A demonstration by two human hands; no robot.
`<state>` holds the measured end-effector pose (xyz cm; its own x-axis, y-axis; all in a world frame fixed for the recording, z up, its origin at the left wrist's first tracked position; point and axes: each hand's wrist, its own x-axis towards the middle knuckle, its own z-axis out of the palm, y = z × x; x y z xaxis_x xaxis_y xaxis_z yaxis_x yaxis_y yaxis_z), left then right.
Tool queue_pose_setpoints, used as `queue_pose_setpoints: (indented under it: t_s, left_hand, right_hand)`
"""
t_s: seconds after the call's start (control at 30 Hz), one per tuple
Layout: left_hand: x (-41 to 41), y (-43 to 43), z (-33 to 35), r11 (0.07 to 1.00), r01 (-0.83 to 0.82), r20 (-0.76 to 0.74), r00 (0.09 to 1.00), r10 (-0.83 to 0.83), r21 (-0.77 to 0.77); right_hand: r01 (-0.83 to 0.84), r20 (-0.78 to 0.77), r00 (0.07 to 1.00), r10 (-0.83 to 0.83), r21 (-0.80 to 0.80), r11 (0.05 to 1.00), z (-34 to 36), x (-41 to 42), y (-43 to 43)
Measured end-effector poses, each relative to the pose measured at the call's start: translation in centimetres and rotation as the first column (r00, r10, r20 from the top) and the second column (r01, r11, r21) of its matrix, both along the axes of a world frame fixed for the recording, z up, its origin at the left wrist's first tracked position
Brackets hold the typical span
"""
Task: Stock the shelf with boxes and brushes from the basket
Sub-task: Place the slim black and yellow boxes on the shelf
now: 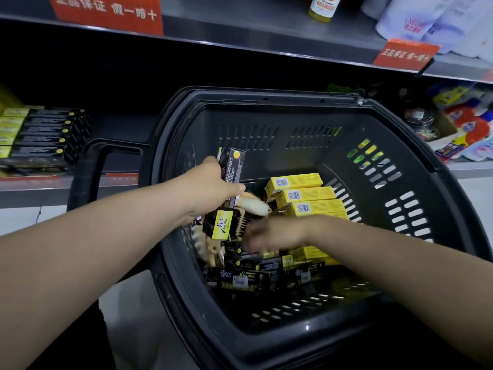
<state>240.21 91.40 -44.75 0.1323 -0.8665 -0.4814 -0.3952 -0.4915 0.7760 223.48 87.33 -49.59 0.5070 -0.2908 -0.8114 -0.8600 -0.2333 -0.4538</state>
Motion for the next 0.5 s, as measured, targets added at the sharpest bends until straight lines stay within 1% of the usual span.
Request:
queue_pose_setpoints:
  t_s: [0.03, 0.07, 0.1, 0.13, 0.2, 0.27, 0.33, 0.4, 0.43, 0.5]
  left_hand:
    - [0.0, 0.0, -0.1, 1.000, 0.005, -0.029, 1.000, -0.004, 0.004]
    - [0.0, 0.0, 0.0, 1.000, 0.011, -0.060, 0.998, -0.010, 0.009]
    - [0.0, 0.0, 0.0, 1.000, 0.019, -0.092, 0.996, -0.018, 0.014]
    - [-0.1, -0.1, 0.1, 0.999, 0.026, -0.124, 0.992, -0.023, 0.022]
    - [-0.1, -0.1, 0.3, 0.999, 0.036, -0.187, 0.982, -0.028, 0.038]
    - [-0.1, -0.2, 0.4, 0.998, 0.040, -0.223, 0.974, -0.029, 0.047]
    - [-0.1, -0.2, 0.4, 0.998, 0.040, -0.232, 0.972, -0.028, 0.046]
    - [-0.1, -0.1, 0.5, 0.998, 0.040, -0.237, 0.971, -0.029, 0.042]
    - [-0.2, -0.1, 0.5, 0.998, 0.042, -0.251, 0.968, -0.029, 0.048]
    - [-0.3, -0.1, 0.8, 0.996, 0.054, -0.307, 0.951, -0.028, 0.076]
  right_hand:
    - [-0.215, -0.149, 0.966, 0.210, -0.024, 0.976, -1.2, -0.2, 0.8]
    - [-0.350, -0.243, 0.911, 0.333, -0.029, 0.936, -2.2, -0.3, 1.6]
    - [-0.398, -0.285, 0.881, 0.376, -0.020, 0.917, -2.9, -0.4, 2.5]
    - [-0.415, -0.291, 0.874, 0.390, -0.028, 0.909, -3.6, -0.3, 3.1]
    - [-0.452, -0.268, 0.866, 0.421, -0.063, 0.890, -4.0, 0.2, 3.5]
    - [-0.460, -0.231, 0.873, 0.430, -0.093, 0.883, -2.9, 0.7, 2.1]
    - [-0.361, -0.138, 0.929, 0.344, -0.132, 0.923, -0.2, 0.0, -0.8]
    - [-0.167, 0.037, 0.984, 0.173, -0.134, 0.977, 3.3, -1.6, -3.8]
    - [-0.056, 0.149, 0.987, 0.065, -0.065, 0.996, 5.0, -2.4, -4.9]
    - [0.096, 0.349, 0.926, -0.144, 0.151, 0.984, 7.4, -3.8, -6.3]
